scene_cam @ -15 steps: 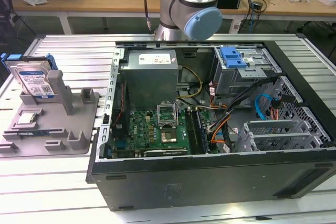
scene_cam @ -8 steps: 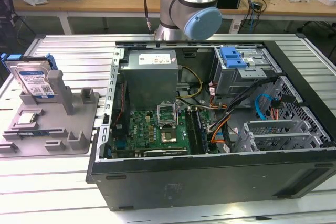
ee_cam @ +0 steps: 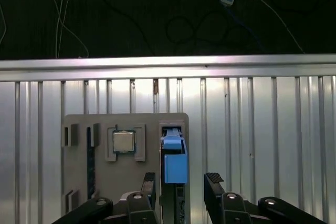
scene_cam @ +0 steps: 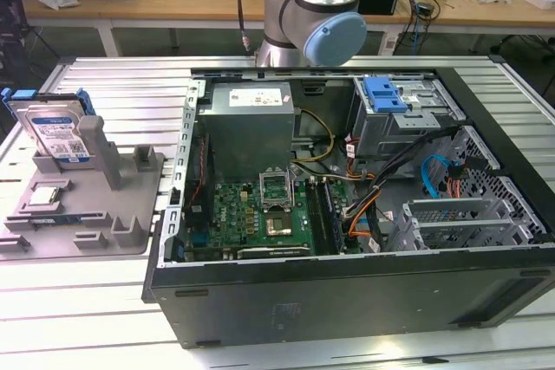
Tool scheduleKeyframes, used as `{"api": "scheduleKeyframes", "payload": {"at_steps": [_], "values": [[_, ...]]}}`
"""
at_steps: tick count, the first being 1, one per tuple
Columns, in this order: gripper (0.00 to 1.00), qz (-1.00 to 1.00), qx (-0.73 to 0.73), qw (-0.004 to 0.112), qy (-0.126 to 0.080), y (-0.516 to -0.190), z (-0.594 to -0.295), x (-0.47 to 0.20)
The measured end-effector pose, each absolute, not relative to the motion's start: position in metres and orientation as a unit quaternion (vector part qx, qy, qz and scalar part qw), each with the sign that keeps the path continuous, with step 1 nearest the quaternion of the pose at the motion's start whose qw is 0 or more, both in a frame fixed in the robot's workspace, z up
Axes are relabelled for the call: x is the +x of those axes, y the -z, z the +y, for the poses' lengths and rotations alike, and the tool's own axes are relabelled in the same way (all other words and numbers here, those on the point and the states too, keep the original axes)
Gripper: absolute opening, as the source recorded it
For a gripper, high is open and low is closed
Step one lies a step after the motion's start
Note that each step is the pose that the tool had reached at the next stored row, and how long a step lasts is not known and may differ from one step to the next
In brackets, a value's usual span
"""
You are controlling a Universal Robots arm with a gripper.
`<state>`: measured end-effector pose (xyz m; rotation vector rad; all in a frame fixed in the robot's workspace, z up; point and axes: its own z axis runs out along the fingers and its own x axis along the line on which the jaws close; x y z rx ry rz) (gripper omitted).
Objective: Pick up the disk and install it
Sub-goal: 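Pick up the disk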
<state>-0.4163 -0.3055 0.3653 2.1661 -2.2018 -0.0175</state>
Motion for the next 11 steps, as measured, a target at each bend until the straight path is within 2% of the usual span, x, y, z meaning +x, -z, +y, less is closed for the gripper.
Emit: {"api": "scheduleKeyframes", "payload": {"at_steps": [11], "values": [[0.49, -0.713, 0.701, 0.026, 0.006, -0.352, -0.306, -0.417]]}}
